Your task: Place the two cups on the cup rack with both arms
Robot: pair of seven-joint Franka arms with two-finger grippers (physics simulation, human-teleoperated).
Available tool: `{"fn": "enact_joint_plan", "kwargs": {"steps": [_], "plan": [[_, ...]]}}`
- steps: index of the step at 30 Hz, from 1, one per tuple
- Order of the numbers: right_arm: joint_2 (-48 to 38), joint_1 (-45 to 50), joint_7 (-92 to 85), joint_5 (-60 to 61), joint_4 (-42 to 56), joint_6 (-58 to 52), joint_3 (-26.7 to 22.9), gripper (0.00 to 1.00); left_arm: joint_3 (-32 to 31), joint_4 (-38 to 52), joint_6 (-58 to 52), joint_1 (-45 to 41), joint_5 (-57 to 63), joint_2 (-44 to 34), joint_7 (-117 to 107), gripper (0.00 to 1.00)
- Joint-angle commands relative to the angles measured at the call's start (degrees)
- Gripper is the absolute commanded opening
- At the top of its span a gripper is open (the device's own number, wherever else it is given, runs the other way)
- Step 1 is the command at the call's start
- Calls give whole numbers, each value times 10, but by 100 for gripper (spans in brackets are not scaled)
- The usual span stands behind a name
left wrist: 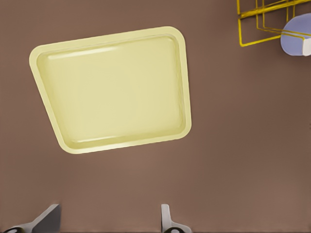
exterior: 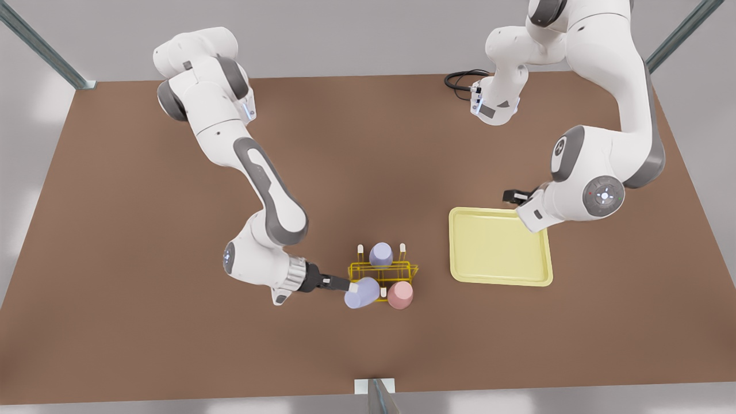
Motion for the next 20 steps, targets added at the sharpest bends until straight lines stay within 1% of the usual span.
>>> {"fn": "enact_joint_plan", "kwargs": {"steps": [1, 2, 3, 4, 5, 6, 7, 8, 9, 10, 12, 13, 15, 19, 20], "plan": [[-29, -9, 9, -3, -8, -48, -18, 100, 1, 9, -30, 11, 2, -1, 4, 100], [-59, -7, 9, -10, -27, -126, -75, 100, 1, 12, -29, 18, -3, -1, 3, 100], [-87, 0, 9, -133, -57, -204, -123, 100, 1, 13, -29, 20, -4, -1, 3, 100], [-112, -19, 8, -339, -59, -303, -129, 100, 1, 14, -30, 23, -4, -1, 3, 100], [-122, -51, -11, -514, -53, -383, -130, 100, 0, 16, -30, 25, -4, -1, 3, 100], [-152, -67, -70, -646, -47, -409, -132, 100, -1, 16, -31, 25, -5, -1, 3, 100], [-179, -100, -138, -648, -25, -439, -128, 100, -1, 16, -30, 24, -6, 0, 3, 100], [-219, -117, -165, -612, -9, -484, -118, 100, -1, 16, -29, 23, -5, 0, 2, 100], [-258, -111, -160, -609, 2, -536, -111, 100, -1, 16, -29, 22, -5, 1, 2, 100], [-319, -127, -158, -616, -15, -555, -72, 100, -1, 16, -29, 23, -4, 1, 3, 100], [-409, -134, -152, -611, -104, -546, -70, 100, -1, 16, -30, 25, -5, 2, 3, 100], [-429, -135, -129, -611, -133, -530, -65, 100, -1, 16, -29, 25, -5, 6, 3, 100], [-438, -146, -128, -603, -150, -520, -54, 100, 0, 16, -29, 29, -4, 8, 2, 100], [-449, -152, -114, -597, -157, -518, -53, 100, 0, 16, -32, 29, -4, 8, 2, 100], [-453, -152, -114, -590, -160, -518, -54, 100, 0, 16, -61, 30, -5, 7, 2, 100]]}}
